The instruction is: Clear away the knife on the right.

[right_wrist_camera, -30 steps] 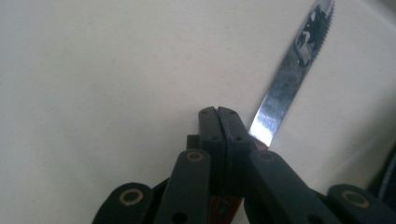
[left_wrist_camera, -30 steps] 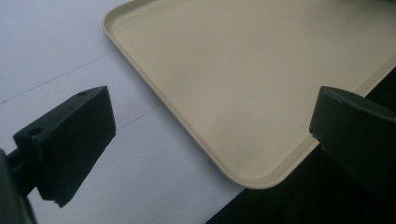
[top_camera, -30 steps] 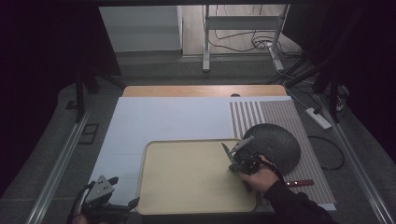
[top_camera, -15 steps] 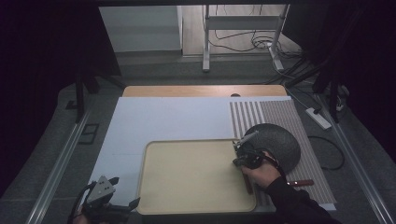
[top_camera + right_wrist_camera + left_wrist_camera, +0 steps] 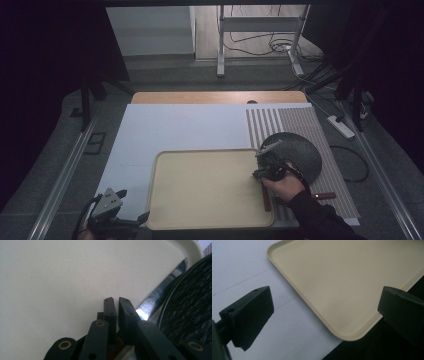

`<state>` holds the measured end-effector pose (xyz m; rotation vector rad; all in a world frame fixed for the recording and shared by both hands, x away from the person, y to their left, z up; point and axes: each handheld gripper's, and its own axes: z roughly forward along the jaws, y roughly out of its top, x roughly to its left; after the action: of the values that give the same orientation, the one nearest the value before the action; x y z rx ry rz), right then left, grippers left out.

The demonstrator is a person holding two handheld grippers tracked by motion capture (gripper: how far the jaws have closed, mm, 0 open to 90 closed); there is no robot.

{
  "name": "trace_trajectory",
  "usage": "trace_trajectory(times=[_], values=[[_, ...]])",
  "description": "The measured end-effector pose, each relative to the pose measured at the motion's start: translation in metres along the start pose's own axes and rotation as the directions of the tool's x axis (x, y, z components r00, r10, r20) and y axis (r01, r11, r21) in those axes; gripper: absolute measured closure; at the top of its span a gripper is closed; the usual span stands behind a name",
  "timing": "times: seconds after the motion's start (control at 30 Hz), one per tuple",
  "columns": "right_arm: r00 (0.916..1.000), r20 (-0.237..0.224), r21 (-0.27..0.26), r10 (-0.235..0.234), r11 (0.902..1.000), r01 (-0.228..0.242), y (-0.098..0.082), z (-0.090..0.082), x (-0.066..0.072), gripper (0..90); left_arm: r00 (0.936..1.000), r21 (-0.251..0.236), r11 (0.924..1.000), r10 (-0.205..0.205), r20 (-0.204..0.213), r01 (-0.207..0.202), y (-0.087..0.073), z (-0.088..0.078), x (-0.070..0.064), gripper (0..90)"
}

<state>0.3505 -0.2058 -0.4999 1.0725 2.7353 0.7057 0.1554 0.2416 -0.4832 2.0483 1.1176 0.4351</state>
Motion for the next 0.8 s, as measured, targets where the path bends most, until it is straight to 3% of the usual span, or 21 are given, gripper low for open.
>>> trace_trajectory(times=[0.53, 0.8], values=[[0.9991, 0.002, -0.08, -0.042, 0.9959, 0.042, 0.0044, -0.0095, 0.0039, 63.0, 0.9998, -0.006, 0.9998, -0.02, 0.002, 0.02, -0.0003, -0.0003, 0.0016, 0.0], [0.9976, -0.027, -0.079, -0.064, 0.995, 0.062, 0.0042, -0.0083, 0.0071, 59.3, 0.9998, -0.006, 0.9998, -0.018, 0.003, 0.018, -0.0003, -0.0003, 0.0016, 0.0]])
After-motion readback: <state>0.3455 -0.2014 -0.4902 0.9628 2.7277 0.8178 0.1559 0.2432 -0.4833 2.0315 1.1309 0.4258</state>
